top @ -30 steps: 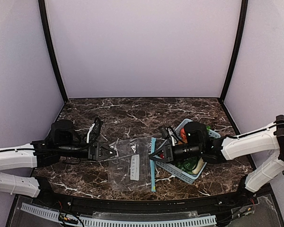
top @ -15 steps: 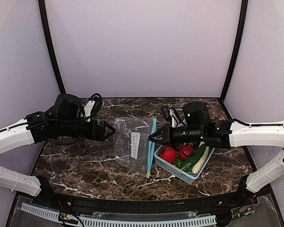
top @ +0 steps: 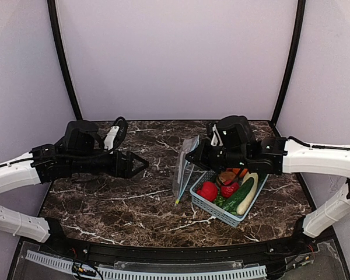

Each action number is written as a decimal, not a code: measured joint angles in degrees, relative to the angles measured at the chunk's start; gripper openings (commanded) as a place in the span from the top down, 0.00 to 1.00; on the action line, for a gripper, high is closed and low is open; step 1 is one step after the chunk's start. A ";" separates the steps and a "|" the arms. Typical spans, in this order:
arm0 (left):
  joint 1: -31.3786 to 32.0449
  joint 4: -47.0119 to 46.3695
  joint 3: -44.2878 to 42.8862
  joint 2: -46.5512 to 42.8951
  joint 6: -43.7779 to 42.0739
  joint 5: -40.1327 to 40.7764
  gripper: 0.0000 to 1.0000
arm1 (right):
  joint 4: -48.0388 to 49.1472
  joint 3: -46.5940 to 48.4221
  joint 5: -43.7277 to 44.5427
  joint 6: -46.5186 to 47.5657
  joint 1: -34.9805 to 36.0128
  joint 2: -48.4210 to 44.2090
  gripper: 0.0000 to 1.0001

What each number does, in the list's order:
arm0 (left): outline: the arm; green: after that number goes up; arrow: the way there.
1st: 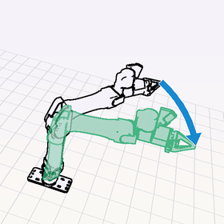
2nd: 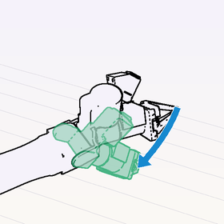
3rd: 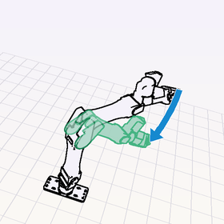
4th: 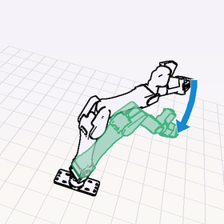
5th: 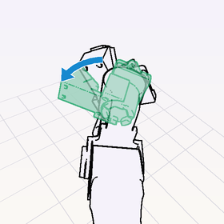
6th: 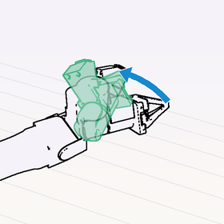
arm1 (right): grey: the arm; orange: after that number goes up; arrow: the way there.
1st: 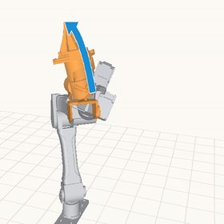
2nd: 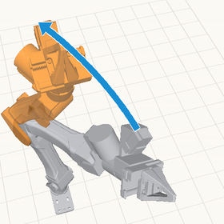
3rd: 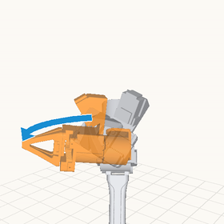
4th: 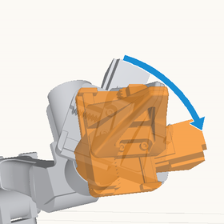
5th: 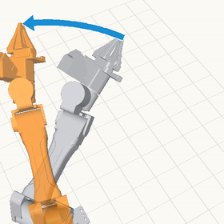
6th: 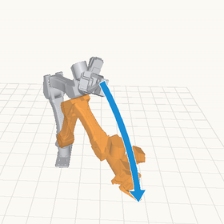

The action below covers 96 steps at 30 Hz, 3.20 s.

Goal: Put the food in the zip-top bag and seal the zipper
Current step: Pass from the right arm to the left, then open the zipper food storage bag at the center of the board.

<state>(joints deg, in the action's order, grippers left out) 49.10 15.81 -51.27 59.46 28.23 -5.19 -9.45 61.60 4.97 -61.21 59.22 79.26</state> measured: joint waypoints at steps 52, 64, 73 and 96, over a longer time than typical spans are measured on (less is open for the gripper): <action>7.39 -11.65 -11.15 25.90 -6.29 2.27 0.66 | -4.44 7.52 3.96 -8.13 2.03 7.48 1.00; 10.34 -7.78 -13.62 27.50 -9.14 8.66 0.97 | -4.74 7.61 4.61 -8.13 2.25 8.11 1.00; 10.64 -6.05 -13.64 27.50 -9.07 11.82 0.99 | -5.18 7.50 5.57 -7.43 2.27 7.43 0.64; 10.64 -5.22 -13.51 26.67 -3.23 15.19 0.99 | -9.84 5.46 8.87 -1.68 2.80 1.92 0.23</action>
<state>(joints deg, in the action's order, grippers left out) 59.75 10.59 -64.77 86.13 24.99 10.00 -19.29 67.07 13.85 -62.89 62.02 81.19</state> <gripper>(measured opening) 0.009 0.767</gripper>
